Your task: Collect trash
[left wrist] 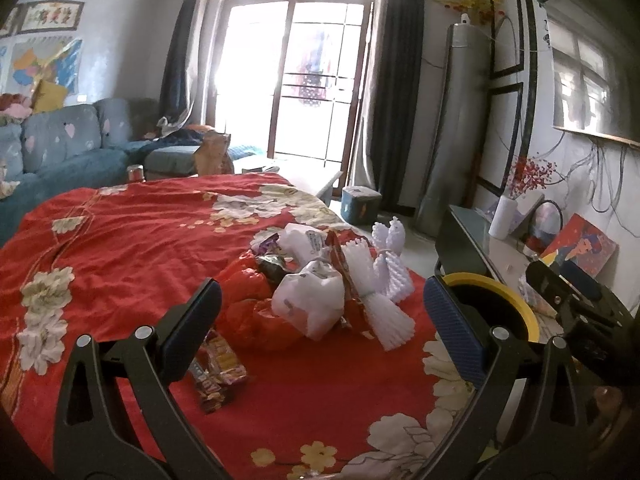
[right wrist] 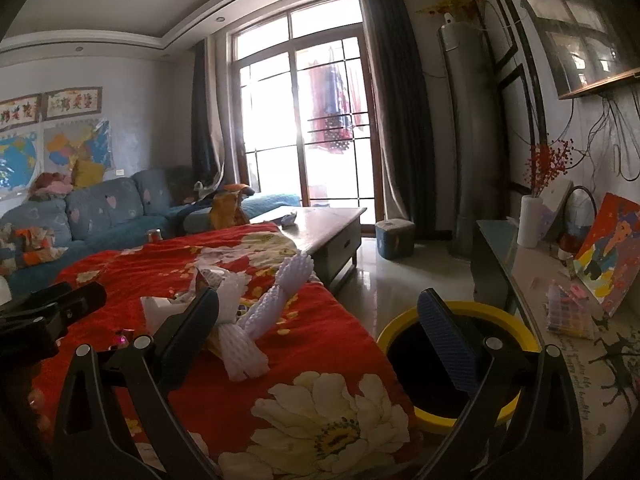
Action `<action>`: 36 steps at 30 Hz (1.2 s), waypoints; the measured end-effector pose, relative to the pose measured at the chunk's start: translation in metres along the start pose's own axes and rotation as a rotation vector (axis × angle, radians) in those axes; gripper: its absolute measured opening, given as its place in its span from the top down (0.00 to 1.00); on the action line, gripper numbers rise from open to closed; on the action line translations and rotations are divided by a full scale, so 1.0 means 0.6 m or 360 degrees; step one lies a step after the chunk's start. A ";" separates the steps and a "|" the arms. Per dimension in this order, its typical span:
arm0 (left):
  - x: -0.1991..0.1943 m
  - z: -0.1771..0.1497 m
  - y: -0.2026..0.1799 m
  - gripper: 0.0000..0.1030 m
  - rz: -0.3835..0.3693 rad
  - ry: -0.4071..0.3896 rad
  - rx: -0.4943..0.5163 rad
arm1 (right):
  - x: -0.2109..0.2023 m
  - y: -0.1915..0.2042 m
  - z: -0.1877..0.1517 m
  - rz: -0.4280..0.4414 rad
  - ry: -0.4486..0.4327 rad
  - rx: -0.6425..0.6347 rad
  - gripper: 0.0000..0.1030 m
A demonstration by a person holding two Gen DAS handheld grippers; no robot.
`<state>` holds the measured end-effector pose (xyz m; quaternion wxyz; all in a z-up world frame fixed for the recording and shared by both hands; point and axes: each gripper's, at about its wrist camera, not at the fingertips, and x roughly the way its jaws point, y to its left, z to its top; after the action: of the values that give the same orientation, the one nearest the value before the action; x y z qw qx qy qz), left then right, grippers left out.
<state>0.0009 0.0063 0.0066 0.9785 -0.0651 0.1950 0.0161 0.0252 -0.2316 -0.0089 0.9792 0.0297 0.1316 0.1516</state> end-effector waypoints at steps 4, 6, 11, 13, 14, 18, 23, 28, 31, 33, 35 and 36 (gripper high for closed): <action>0.007 0.001 0.019 0.10 -0.0018 0.0035 -0.0034 | 0.007 0.007 0.007 0.0078 0.0032 -0.0022 0.06; 0.010 0.003 0.028 0.10 0.0010 0.0045 -0.0043 | 0.014 0.017 0.009 0.0122 0.0058 -0.0034 0.06; 0.017 0.009 0.061 0.10 0.0053 0.0066 -0.0115 | 0.036 0.045 0.015 0.0221 0.0143 -0.0074 0.06; 0.018 0.012 0.076 0.10 0.0084 0.0063 -0.0139 | 0.045 0.058 0.015 0.0253 0.0180 -0.0096 0.06; 0.018 0.013 0.085 0.10 0.0094 0.0064 -0.0156 | 0.049 0.061 0.015 0.0269 0.0195 -0.0099 0.06; 0.021 0.017 0.115 0.10 0.0141 0.0079 -0.0215 | 0.067 0.076 0.017 0.0321 0.0247 -0.0110 0.06; 0.027 0.016 0.155 0.10 0.0214 0.0121 -0.0298 | 0.097 0.084 0.031 0.0359 0.0311 -0.0093 0.06; 0.044 0.004 0.194 0.10 0.0265 0.0218 -0.0402 | 0.142 0.084 0.037 0.0315 0.0336 -0.0086 0.06; 0.060 -0.010 0.208 0.10 0.0236 0.0305 -0.0452 | 0.170 0.076 0.036 0.0272 0.0375 -0.0064 0.06; 0.070 -0.021 0.211 0.10 0.0199 0.0356 -0.0476 | 0.185 0.070 0.035 0.0249 0.0401 -0.0041 0.06; 0.081 -0.032 0.211 0.10 0.0181 0.0418 -0.0480 | 0.206 0.060 0.034 0.0216 0.0431 -0.0015 0.06; 0.088 -0.039 0.210 0.10 0.0162 0.0452 -0.0482 | 0.214 0.058 0.033 0.0210 0.0439 -0.0005 0.06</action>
<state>0.0338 0.1284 -0.0502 0.9181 -0.2032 0.3293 0.0854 0.1382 -0.1597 -0.0182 0.9398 0.0155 0.2625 0.2184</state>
